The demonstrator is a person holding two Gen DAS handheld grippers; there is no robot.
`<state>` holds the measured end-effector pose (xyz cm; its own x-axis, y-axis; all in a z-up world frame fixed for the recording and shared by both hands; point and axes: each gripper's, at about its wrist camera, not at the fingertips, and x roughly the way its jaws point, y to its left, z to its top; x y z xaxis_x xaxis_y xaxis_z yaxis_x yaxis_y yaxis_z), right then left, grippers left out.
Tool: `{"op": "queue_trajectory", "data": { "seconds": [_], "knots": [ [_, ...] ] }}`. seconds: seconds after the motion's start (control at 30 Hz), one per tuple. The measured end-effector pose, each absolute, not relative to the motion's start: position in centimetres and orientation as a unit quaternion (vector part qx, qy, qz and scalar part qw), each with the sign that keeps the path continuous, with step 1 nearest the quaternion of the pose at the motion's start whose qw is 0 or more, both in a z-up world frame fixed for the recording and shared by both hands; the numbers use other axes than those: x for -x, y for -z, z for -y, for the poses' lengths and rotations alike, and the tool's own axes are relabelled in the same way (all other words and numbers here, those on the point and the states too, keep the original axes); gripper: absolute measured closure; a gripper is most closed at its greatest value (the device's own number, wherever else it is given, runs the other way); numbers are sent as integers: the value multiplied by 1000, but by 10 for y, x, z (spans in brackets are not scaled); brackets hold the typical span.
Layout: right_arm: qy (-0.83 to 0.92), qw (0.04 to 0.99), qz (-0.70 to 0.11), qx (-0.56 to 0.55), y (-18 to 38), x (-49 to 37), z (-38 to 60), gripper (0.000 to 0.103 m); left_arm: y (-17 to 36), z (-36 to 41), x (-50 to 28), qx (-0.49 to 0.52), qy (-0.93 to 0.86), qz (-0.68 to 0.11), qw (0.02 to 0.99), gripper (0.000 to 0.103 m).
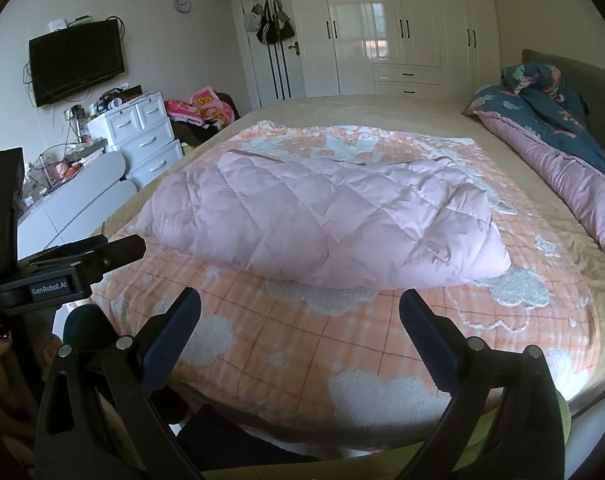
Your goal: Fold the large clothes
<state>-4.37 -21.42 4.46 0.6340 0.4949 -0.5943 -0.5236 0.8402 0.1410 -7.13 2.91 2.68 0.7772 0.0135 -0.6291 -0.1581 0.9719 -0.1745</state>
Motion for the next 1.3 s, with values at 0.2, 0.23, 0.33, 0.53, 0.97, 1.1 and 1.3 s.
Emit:
{"op": "queue_trajectory", "data": {
  "seconds": [0.2, 0.23, 0.33, 0.53, 0.97, 1.1, 1.3],
  "knots": [
    [-282, 904, -322, 23, -45, 43, 215, 4, -29, -30, 70, 108, -49, -333, 936, 9],
    [-282, 903, -323, 23, -44, 43, 215, 4, -29, -29, 70, 106, -50, -333, 936, 9],
    [-281, 904, -321, 24, -45, 44, 214, 4, -30, -27, 71, 102, -52, -333, 936, 9],
    [-281, 904, -322, 23, -45, 44, 215, 4, -30, -26, 73, 99, -53, -329, 938, 9],
    [-278, 905, -321, 26, -43, 43, 215, 4, -31, -27, 74, 98, -55, -329, 938, 9],
    [-279, 905, -321, 26, -43, 43, 215, 4, -30, -27, 74, 99, -54, -328, 938, 9],
    [-279, 905, -321, 27, -43, 43, 215, 4, -31, -27, 74, 99, -54, -327, 938, 9]
  ]
}}
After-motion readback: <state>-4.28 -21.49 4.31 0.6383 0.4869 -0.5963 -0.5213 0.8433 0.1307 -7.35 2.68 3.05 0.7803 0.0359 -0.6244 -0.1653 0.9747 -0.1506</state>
